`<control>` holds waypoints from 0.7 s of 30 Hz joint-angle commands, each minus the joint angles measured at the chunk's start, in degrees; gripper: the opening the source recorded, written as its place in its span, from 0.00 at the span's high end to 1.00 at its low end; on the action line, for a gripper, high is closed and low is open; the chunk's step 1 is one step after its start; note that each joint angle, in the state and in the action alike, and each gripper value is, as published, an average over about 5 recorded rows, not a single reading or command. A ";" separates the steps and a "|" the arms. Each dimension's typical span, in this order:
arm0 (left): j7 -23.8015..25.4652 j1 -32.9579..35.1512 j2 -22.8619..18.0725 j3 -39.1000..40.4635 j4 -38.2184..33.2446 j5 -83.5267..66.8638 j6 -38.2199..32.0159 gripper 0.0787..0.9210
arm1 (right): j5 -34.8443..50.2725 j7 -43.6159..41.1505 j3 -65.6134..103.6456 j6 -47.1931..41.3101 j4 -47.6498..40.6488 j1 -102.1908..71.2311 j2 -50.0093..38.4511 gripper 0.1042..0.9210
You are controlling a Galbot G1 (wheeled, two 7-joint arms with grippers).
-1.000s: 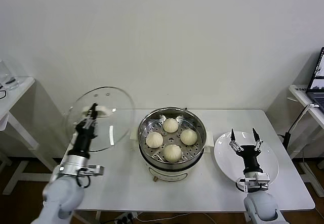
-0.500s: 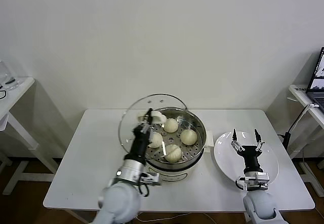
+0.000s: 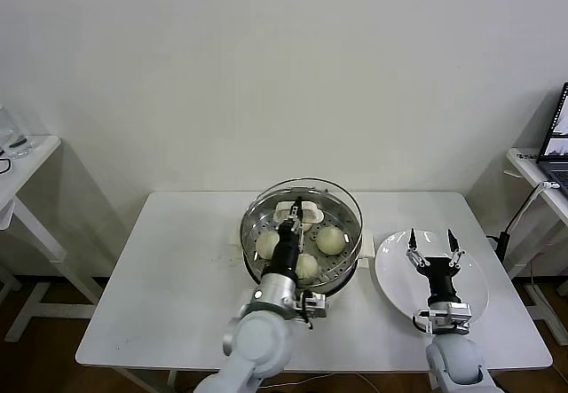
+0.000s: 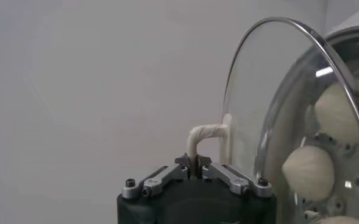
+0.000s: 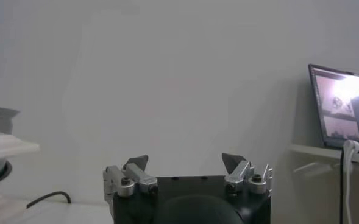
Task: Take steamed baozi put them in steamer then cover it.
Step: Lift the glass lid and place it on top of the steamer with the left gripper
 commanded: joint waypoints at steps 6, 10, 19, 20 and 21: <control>2.29 -2.53 -4.28 1.16 8.68 7.08 0.61 0.88 | -0.11 -0.18 0.07 0.13 -0.47 0.19 0.04 0.12; 2.86 -2.27 -3.69 0.43 8.57 8.32 0.34 0.88 | -0.16 -0.26 0.00 0.18 -0.52 0.23 0.01 0.12; 3.42 -1.58 -3.08 -0.27 6.53 9.41 0.10 0.88 | -0.26 -0.44 -0.24 0.29 -0.64 0.33 0.06 0.12; 3.46 -1.52 -3.00 -0.29 6.42 9.50 0.07 0.88 | -0.27 -0.45 -0.25 0.31 -0.66 0.34 0.08 0.12; 3.52 -1.46 -2.88 -0.28 6.32 9.60 0.04 0.88 | -0.26 -0.46 -0.25 0.33 -0.68 0.36 0.09 0.12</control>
